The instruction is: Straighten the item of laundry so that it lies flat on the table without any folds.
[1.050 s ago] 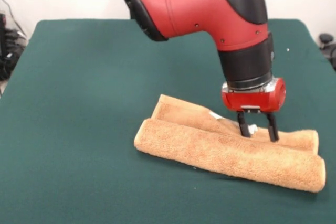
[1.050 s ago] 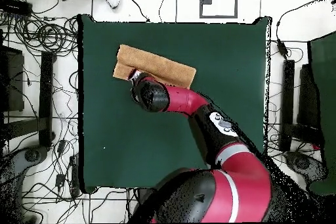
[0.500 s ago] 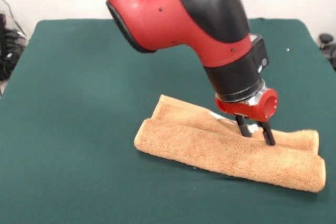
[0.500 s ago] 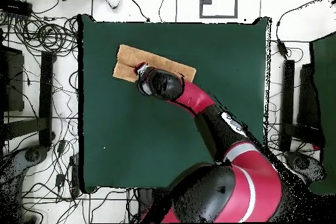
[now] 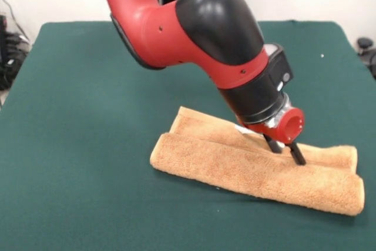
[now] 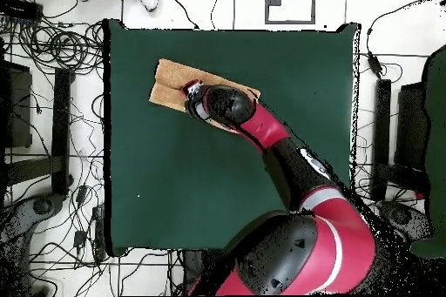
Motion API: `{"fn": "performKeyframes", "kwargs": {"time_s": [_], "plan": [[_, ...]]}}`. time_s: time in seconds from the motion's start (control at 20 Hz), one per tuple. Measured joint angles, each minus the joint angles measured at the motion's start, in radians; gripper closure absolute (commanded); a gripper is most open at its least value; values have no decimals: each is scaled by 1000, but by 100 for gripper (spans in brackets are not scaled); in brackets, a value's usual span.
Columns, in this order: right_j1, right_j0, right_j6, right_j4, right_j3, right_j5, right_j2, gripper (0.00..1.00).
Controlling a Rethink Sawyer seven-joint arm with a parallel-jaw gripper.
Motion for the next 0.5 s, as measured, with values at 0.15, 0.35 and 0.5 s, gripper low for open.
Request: {"fn": "performKeyframes", "kwargs": {"time_s": [0.15, 0.35, 0.5], "plan": [[5, -2, 0, 12, -5, 12, 0, 0], [7, -3, 0, 23, -5, 16, 0, 0], [8, -3, 0, 34, -5, 20, 0, 0]]}}
